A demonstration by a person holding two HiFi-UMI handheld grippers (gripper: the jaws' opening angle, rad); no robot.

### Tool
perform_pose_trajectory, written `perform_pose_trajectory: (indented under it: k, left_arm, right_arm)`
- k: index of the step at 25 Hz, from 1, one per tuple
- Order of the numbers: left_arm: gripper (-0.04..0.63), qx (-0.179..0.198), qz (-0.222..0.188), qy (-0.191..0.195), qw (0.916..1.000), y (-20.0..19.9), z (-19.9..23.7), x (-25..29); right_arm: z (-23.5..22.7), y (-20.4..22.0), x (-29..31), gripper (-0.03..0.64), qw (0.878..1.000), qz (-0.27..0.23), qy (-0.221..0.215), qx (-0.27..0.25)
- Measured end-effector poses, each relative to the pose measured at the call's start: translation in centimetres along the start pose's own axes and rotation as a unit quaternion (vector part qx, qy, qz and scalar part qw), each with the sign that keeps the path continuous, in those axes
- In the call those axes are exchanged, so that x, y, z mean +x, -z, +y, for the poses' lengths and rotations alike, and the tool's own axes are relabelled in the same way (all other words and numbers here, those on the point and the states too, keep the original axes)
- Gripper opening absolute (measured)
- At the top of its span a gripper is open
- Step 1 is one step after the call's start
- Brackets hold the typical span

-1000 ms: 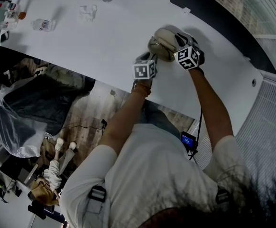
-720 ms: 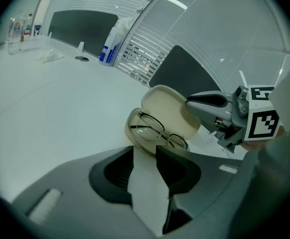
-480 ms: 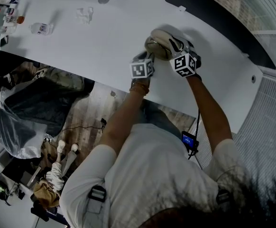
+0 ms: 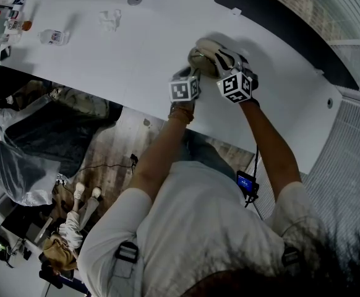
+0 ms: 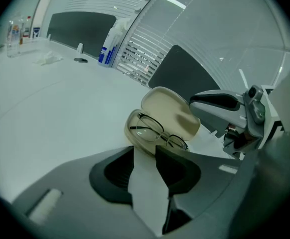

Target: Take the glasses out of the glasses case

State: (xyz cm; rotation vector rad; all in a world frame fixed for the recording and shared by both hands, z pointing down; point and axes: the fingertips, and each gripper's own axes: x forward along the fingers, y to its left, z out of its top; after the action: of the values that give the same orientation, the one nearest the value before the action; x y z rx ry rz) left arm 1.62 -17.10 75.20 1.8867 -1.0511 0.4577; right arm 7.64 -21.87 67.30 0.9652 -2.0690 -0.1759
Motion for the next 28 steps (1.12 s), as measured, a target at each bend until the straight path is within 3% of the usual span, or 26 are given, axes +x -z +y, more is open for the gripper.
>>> perform_pose_trajectory:
  k: [28]
  left_arm:
    - [0.146, -0.015, -0.008, 0.005, 0.9998, 0.1, -0.1, -0.1]
  right_arm:
    - [6.3, 2.3, 3.6, 0.158, 0.994, 0.044, -0.099, -0.004]
